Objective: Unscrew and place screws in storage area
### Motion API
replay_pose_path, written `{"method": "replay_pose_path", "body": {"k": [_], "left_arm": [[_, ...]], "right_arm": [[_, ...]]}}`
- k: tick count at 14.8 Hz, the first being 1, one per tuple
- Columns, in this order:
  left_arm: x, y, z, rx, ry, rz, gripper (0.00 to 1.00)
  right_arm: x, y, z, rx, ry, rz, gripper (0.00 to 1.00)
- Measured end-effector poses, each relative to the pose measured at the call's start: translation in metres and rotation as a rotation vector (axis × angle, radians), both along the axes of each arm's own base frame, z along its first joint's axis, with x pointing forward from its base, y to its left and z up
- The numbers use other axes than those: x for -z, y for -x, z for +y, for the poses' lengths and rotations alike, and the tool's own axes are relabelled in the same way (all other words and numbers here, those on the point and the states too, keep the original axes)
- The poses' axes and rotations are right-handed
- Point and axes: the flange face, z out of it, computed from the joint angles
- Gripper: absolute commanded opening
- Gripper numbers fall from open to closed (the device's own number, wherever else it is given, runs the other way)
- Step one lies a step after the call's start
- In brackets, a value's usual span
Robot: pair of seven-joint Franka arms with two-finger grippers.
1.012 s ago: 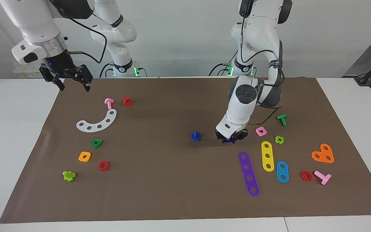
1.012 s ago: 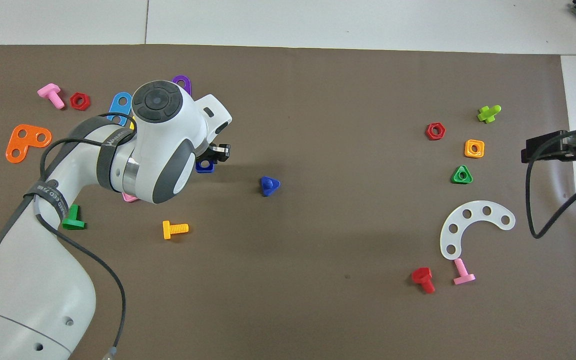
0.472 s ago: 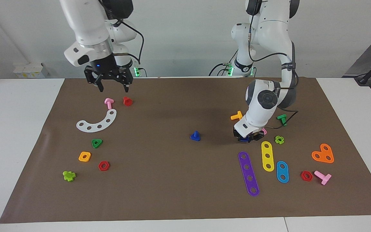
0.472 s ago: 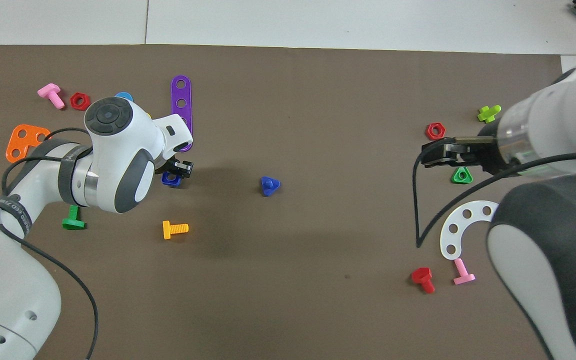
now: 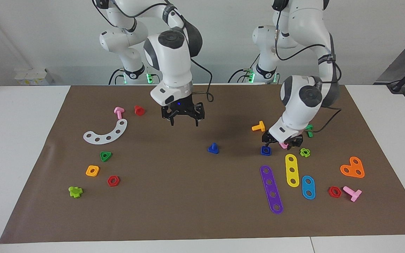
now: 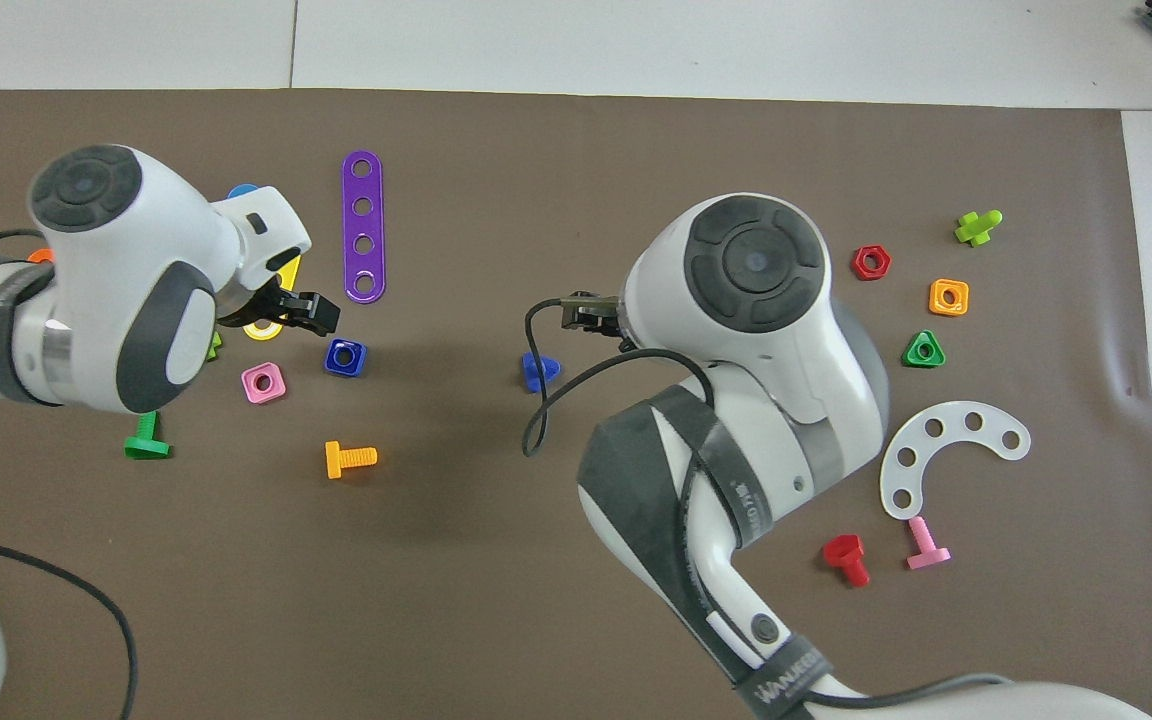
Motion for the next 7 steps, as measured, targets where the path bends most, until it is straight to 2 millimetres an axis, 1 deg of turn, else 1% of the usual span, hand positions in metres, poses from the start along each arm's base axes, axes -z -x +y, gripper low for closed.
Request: {"method": "replay_pose_path", "body": {"k": [2, 3, 5, 7], "left_arm": [[-0.05, 0.005, 0.037, -0.051, 0.002, -0.015, 1.0], [-0.069, 0.01, 0.051, -0.072, 0.003, -0.021, 1.0], [-0.108, 0.024, 0.07, -0.103, 0.005, -0.039, 1.0], [-0.145, 0.045, 0.087, -0.13, 0.006, -0.053, 1.0]], "right_arm": [[0.028, -0.001, 0.025, -0.015, -0.012, -0.02, 0.99], [0.039, -0.001, 0.034, -0.014, -0.018, -0.028, 0.99], [0.072, 0.004, 0.058, -0.014, -0.014, -0.018, 0.99], [0.105, 0.01, 0.082, -0.029, -0.014, -0.02, 0.93]]}}
